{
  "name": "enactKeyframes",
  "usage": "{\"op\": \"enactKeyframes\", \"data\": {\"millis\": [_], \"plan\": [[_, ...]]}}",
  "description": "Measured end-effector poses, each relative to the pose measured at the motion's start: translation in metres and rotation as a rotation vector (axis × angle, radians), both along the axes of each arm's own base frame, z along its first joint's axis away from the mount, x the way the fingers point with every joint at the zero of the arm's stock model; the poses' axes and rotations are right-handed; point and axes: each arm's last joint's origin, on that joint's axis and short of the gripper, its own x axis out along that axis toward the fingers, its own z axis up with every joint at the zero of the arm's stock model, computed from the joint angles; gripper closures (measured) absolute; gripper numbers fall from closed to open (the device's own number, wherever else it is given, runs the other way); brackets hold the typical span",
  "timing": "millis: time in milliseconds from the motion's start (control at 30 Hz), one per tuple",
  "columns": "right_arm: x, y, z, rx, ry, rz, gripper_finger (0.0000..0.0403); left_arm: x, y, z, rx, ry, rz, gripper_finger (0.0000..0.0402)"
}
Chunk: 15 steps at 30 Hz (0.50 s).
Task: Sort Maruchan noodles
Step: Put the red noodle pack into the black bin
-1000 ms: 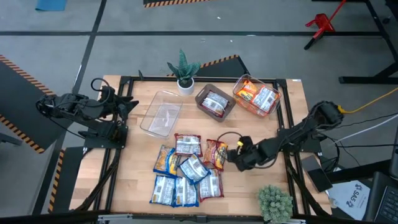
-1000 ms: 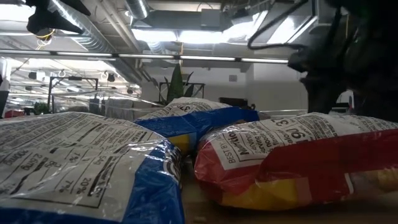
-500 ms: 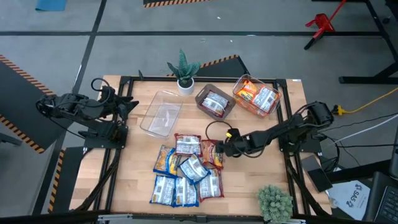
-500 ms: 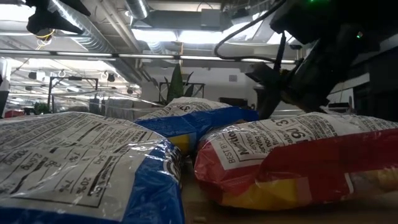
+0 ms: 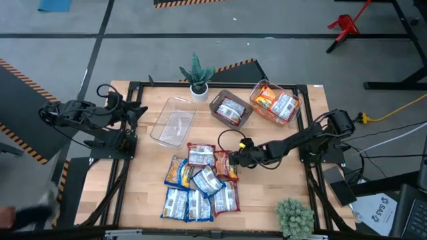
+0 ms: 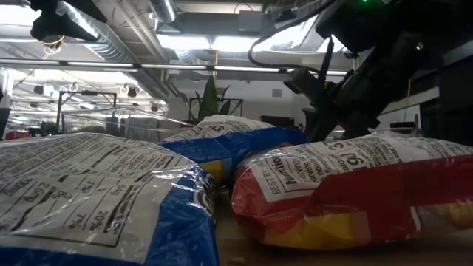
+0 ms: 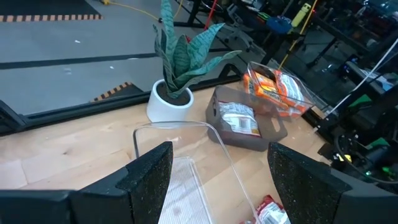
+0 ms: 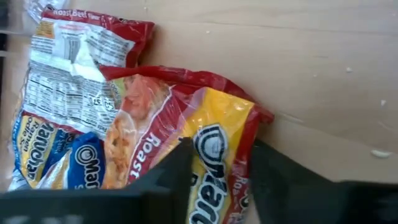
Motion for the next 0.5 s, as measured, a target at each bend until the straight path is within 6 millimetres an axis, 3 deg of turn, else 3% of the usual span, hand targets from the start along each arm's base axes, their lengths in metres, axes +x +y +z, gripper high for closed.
{"op": "enactKeyframes", "data": {"millis": [200, 400, 500], "plan": [[0.002, 0.000, 0.000, -0.010, -0.025, -0.006, 0.0389, 0.000, 0.000, 0.000, 0.005, 0.006, -0.002, 0.0143], [0.004, 0.001, 0.006, 0.002, -0.030, -0.006, 0.0398, 0.000, 0.000, 0.000, 0.030, 0.026, -0.013, 0.0143], [0.007, 0.001, 0.018, 0.009, -0.074, -0.010, 0.0399, 0.000, 0.000, 0.000, 0.040, 0.034, -0.017, 0.0143]]}}
